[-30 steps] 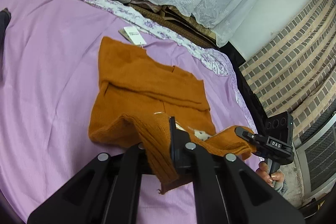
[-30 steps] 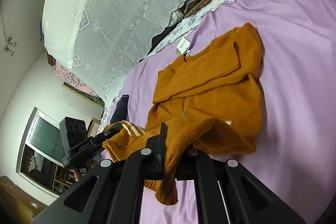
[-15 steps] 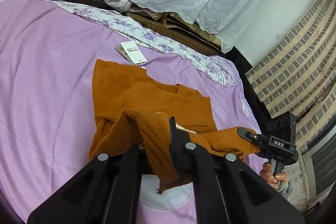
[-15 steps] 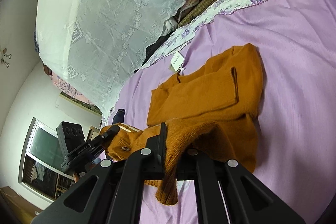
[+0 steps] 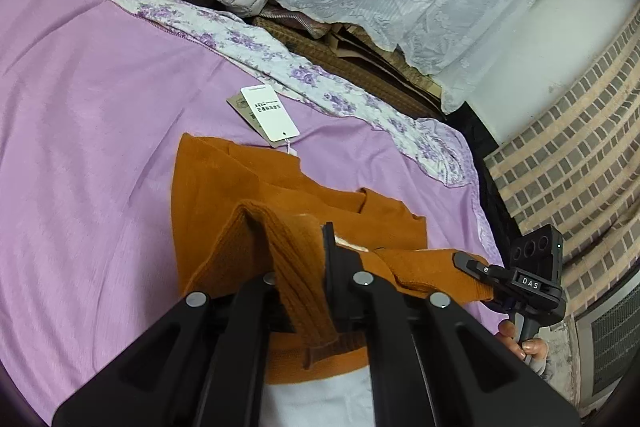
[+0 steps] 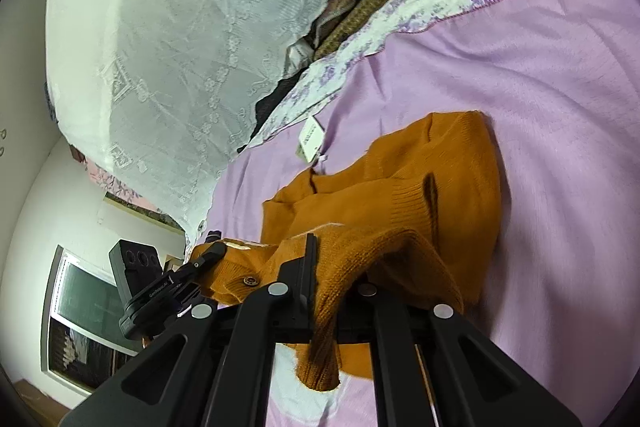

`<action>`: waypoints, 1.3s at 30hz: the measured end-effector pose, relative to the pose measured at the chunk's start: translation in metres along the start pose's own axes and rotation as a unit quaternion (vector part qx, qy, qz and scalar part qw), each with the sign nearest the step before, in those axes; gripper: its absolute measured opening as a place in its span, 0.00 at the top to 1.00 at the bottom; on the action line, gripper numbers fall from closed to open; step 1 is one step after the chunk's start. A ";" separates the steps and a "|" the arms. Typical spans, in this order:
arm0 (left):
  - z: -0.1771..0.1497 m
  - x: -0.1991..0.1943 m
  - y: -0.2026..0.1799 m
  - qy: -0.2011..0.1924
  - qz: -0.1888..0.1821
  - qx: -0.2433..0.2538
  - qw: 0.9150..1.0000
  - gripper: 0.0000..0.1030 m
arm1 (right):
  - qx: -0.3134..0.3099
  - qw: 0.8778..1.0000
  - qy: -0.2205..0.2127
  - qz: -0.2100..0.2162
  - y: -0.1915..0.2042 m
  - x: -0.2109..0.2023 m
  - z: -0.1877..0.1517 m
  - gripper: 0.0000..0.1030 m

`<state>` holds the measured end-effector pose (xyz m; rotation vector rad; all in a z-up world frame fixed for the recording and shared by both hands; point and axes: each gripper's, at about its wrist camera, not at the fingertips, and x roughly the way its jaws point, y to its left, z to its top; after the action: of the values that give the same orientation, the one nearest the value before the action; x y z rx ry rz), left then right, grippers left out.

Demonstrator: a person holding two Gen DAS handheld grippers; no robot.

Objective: Fold small clothes
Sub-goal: 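Lift the hem with both grippers and fold it toward the collar, then release the hem with both grippers and lift them above the folded cardigan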

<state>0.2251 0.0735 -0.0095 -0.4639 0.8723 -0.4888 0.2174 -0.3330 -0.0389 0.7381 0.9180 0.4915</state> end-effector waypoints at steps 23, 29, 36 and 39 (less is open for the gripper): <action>0.004 -0.008 0.039 -0.059 0.002 -0.039 0.998 0.39 | -0.049 0.998 -0.040 0.009 -0.009 -0.006 0.015 0.49; -0.012 -0.011 0.025 -0.013 -0.016 0.016 1.000 0.39 | -0.134 0.990 -0.032 -0.006 0.023 -0.018 -0.013 0.71; -0.032 0.018 0.000 0.039 0.022 0.108 0.993 0.39 | -0.255 0.961 0.072 -0.083 0.048 0.028 -0.062 0.78; -0.036 0.017 -0.016 0.029 0.054 0.172 0.983 0.38 | -0.281 0.949 0.090 -0.110 0.056 0.042 -0.065 0.78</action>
<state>0.2016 0.0444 -0.0311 -0.0860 0.8431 -0.5415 0.1809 -0.2454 -0.0451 0.0700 0.9541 0.5931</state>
